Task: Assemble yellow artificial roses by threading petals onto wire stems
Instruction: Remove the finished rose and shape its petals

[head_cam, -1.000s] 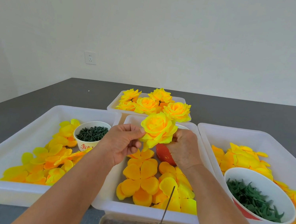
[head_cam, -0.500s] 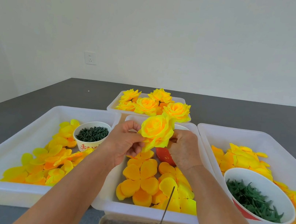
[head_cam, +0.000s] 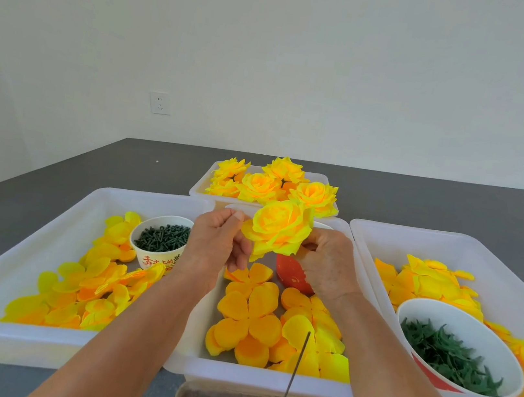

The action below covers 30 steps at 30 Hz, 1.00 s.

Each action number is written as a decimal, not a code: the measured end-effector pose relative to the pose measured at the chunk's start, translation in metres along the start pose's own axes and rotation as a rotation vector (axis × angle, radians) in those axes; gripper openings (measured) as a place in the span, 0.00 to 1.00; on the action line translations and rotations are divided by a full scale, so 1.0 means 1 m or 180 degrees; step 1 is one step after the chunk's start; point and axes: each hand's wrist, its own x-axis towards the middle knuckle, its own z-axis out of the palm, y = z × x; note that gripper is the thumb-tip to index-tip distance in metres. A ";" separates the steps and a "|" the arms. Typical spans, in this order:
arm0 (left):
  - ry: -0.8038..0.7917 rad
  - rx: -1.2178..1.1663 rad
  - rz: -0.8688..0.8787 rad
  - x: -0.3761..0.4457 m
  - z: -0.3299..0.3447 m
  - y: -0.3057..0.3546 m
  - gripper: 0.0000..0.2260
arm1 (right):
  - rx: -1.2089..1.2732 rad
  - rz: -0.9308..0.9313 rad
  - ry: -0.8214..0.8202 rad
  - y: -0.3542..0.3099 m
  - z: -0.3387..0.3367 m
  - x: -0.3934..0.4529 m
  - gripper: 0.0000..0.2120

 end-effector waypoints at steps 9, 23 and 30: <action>-0.0061 -0.0300 -0.0009 -0.001 -0.001 0.003 0.13 | 0.0172 -0.0098 0.0241 0.002 0.000 0.002 0.06; -0.0198 -0.0391 -0.0711 0.002 -0.003 0.003 0.09 | 0.0025 -0.0369 0.0293 0.005 0.002 0.003 0.05; -0.0190 -0.0232 -0.0520 0.001 -0.004 0.002 0.05 | -0.0065 -0.0287 0.0226 0.006 0.004 0.004 0.05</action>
